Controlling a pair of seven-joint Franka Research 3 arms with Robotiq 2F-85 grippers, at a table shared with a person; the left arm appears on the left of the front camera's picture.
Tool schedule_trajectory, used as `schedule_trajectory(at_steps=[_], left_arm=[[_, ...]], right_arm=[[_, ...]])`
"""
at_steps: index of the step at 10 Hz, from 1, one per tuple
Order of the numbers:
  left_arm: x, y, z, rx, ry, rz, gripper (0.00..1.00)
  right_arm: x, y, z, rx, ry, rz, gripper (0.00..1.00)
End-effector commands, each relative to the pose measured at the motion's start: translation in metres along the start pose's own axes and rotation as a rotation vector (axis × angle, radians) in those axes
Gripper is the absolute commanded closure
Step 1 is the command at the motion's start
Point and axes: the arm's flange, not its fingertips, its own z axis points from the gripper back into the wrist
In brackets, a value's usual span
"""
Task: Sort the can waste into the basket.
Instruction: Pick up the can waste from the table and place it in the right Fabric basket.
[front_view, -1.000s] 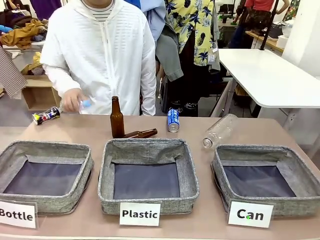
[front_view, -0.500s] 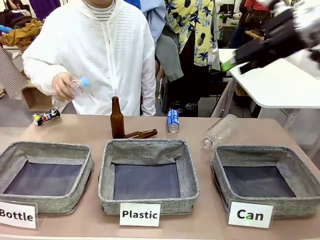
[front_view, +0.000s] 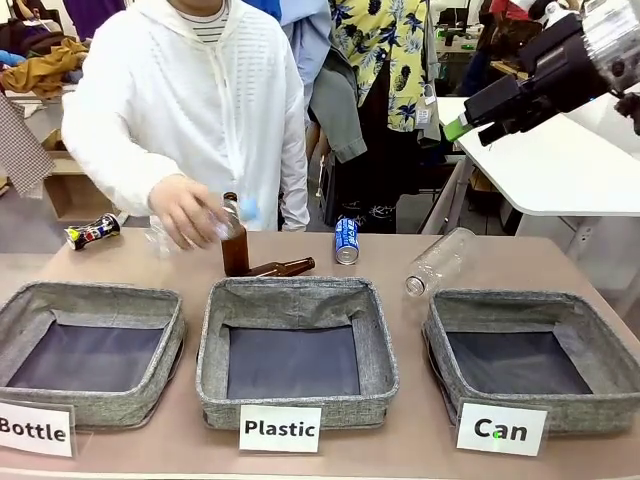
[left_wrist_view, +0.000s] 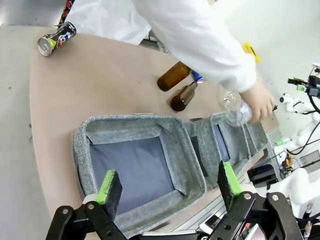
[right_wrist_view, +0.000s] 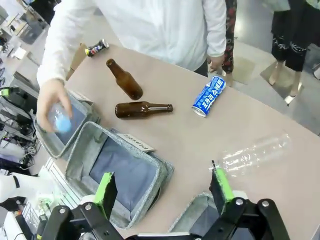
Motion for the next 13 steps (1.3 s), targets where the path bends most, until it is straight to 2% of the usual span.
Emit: schedule_trajectory(at_steps=[1, 3, 4, 5, 6, 8, 9, 10, 13], left_arm=[[0.002, 0.002, 0.000, -0.016, -0.013, -0.022, 0.00], [0.002, 0.002, 0.000, -0.016, -0.013, -0.022, 0.00], [0.002, 0.002, 0.000, -0.016, -0.013, -0.022, 0.00], [0.002, 0.002, 0.000, -0.016, -0.013, -0.022, 0.00], [0.002, 0.002, 0.000, -0.016, -0.013, -0.022, 0.00], [0.002, 0.002, 0.000, -0.016, -0.013, -0.022, 0.00], [0.002, 0.002, 0.000, -0.016, -0.013, -0.022, 0.00], [0.002, 0.002, 0.000, -0.016, -0.013, -0.022, 0.00], [0.002, 0.002, 0.000, -0.016, -0.013, -0.022, 0.00]], right_arm=[[0.023, 0.004, -0.039, 0.037, 0.006, 0.010, 0.00], [0.069, 0.008, -0.110, 0.075, 0.168, -0.051, 0.00], [0.075, 0.005, -0.128, 0.032, 0.218, -0.096, 0.00], [0.078, -0.006, -0.127, 0.074, 0.224, -0.131, 0.00], [0.072, -0.021, -0.113, 0.063, 0.203, -0.163, 0.00], [0.036, -0.053, -0.068, 0.147, 0.171, -0.225, 0.00], [0.032, -0.064, -0.067, 0.128, 0.122, -0.292, 0.00], [0.036, -0.072, -0.076, 0.112, 0.114, -0.313, 0.00], [0.045, -0.082, -0.088, 0.129, 0.134, -0.337, 0.00]])
